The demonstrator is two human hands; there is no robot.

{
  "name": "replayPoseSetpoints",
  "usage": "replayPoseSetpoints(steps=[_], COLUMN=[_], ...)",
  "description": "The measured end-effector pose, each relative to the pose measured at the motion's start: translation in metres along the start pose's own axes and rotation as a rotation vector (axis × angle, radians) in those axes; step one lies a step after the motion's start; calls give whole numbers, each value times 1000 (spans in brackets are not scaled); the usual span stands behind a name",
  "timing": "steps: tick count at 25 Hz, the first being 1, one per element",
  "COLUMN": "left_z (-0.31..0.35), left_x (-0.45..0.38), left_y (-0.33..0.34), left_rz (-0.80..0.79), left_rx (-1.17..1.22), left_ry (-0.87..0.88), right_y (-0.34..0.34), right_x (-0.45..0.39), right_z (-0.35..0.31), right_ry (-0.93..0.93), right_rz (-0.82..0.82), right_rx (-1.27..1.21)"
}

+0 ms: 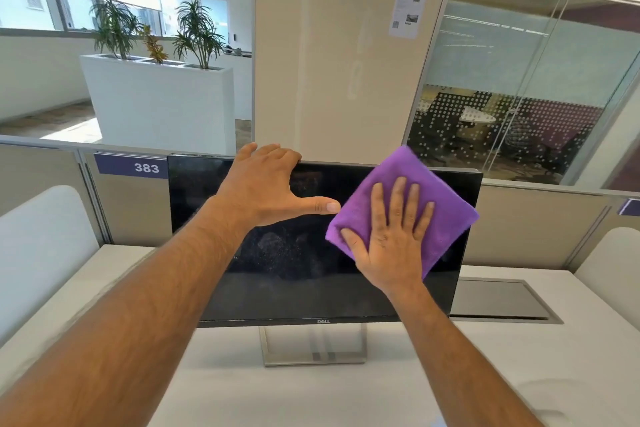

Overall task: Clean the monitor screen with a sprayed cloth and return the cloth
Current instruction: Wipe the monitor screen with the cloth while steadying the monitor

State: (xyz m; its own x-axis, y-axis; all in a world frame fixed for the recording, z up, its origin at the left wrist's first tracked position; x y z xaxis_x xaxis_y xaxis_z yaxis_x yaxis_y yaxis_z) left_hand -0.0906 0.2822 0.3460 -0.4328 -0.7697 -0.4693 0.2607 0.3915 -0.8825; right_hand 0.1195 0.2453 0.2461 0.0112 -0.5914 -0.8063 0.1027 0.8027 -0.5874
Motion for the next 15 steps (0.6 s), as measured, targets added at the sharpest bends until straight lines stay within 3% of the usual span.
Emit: replayPoseSetpoints(steps=[4, 6, 10, 15], left_z=[0, 1, -1, -6], left_x=[0, -1, -2, 0], left_y=[0, 0, 0, -1], left_rz=[-15, -20, -29, -59], left_rx=[-1, 1, 25, -7], left_ry=[-10, -12, 3, 20], right_y=[-8, -8, 4, 8], right_x=[-16, -19, 0, 8], right_z=[8, -13, -61, -52], right_ry=[273, 188, -185, -204], right_rz=[19, 20, -15, -14], right_rx=[-98, -80, -42, -20])
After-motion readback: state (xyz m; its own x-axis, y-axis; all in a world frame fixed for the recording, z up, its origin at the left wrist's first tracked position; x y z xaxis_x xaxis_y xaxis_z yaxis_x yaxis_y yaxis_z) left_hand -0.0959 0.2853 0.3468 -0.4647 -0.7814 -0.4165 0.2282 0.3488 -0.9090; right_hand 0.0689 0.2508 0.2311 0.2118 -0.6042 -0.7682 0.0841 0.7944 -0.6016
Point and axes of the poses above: each hand's wrist, its own x-axis away from the middle knuckle, its own y-axis out of the palm, z = x × y, the point moved 8 cm from there along -x, towards the middle knuckle
